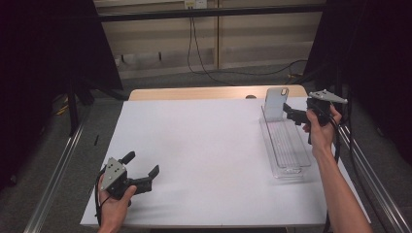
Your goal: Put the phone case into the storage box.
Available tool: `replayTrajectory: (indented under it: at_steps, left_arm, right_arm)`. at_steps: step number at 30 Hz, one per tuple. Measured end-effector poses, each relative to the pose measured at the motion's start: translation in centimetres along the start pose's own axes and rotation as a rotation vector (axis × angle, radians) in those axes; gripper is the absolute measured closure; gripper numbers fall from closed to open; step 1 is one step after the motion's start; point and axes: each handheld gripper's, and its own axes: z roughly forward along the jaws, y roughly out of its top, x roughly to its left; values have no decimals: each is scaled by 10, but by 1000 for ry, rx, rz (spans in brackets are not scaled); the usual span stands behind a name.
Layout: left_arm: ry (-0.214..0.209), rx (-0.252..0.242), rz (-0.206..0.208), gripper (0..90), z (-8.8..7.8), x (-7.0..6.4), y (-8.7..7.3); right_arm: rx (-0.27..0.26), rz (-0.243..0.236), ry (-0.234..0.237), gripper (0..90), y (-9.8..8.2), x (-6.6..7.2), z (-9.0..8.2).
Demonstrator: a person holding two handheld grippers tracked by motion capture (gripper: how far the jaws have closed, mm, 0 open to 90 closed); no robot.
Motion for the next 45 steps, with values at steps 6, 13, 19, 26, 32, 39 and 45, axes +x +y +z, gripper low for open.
replayTrajectory:
  at_steps: [6, 13, 19, 26, 32, 39, 45]
  left_arm:
    - [0, -6, -7, 22, -2, 1, 0]
    - [7, -5, -7, 22, -3, 1, 0]
    - [9, -8, -6, 23, -5, 1, 0]
    - [12, -22, -14, 22, -11, 1, 1]
    - [13, -30, -23, 23, -13, 1, 1]
    - [16, -22, -19, 26, -15, -1, 1]
    - [22, -23, -27, 26, -15, 0, 1]
  right_arm:
    - [-40, -19, -17, 69, -4, 0, -10]
    - [-78, -9, -25, 74, -10, 2, -21]
    - [-108, -23, -26, 58, -16, 7, -33]
    - [-134, 14, -23, 80, -23, 13, -43]
    - [-163, 51, -32, 33, -29, 15, -54]
    - [-183, 21, -12, 0, -37, 21, -69]
    - [-199, 19, -24, 0, -42, 22, -80]
